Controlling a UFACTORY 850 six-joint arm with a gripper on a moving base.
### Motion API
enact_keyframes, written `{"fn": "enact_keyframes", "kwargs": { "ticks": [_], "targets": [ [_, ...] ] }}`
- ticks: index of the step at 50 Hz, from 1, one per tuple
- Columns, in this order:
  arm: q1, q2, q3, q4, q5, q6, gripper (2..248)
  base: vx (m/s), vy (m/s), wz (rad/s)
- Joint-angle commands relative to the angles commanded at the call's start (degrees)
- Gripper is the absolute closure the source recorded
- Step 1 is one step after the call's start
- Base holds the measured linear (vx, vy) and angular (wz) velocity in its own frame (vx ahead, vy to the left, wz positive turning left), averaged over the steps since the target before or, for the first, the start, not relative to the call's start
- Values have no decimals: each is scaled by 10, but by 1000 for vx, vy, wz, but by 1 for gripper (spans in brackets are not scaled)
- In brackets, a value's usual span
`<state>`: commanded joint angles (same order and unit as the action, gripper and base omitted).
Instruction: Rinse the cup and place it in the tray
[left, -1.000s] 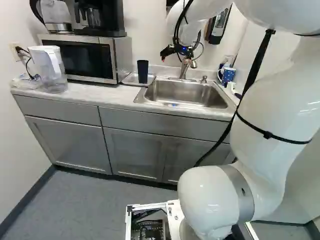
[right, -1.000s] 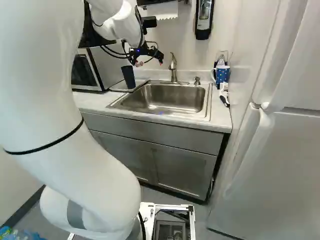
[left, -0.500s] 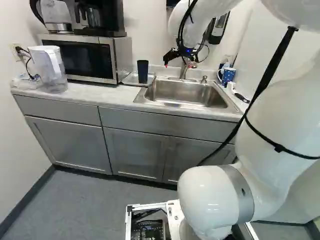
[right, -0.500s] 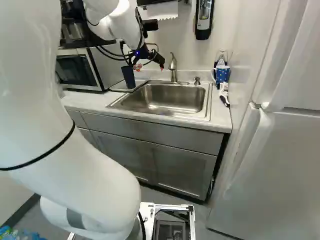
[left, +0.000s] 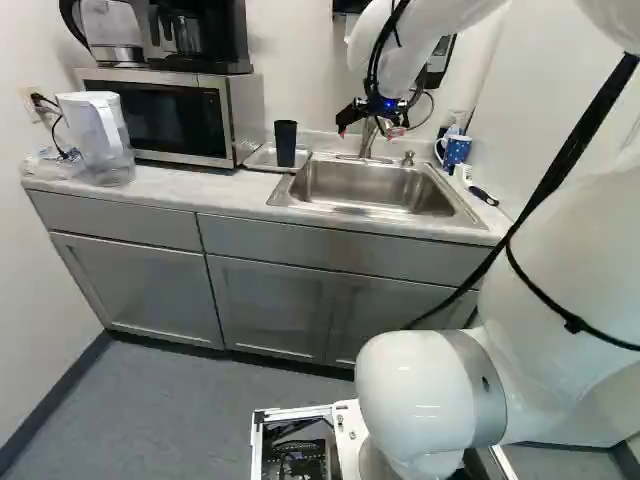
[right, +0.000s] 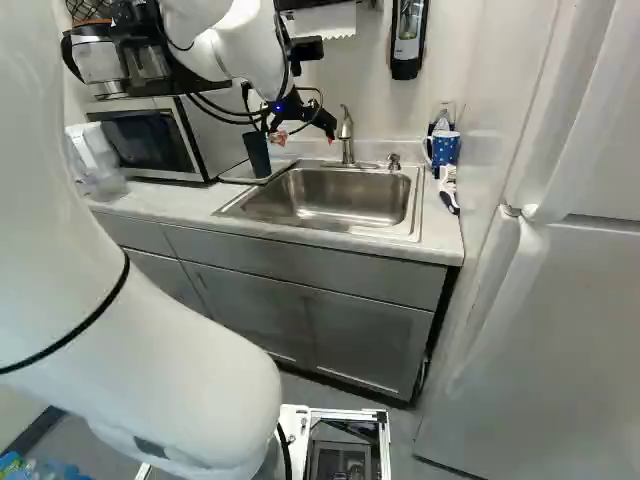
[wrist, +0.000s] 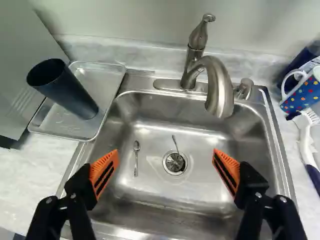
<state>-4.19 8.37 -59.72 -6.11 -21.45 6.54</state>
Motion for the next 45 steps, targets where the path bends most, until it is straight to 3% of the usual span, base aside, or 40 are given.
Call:
{"fn": "enact_keyframes", "kwargs": {
  "ticks": [45],
  "targets": [
    [0, 0, 0, 0, 0, 0, 3, 0, 0, 0]
  ]
}}
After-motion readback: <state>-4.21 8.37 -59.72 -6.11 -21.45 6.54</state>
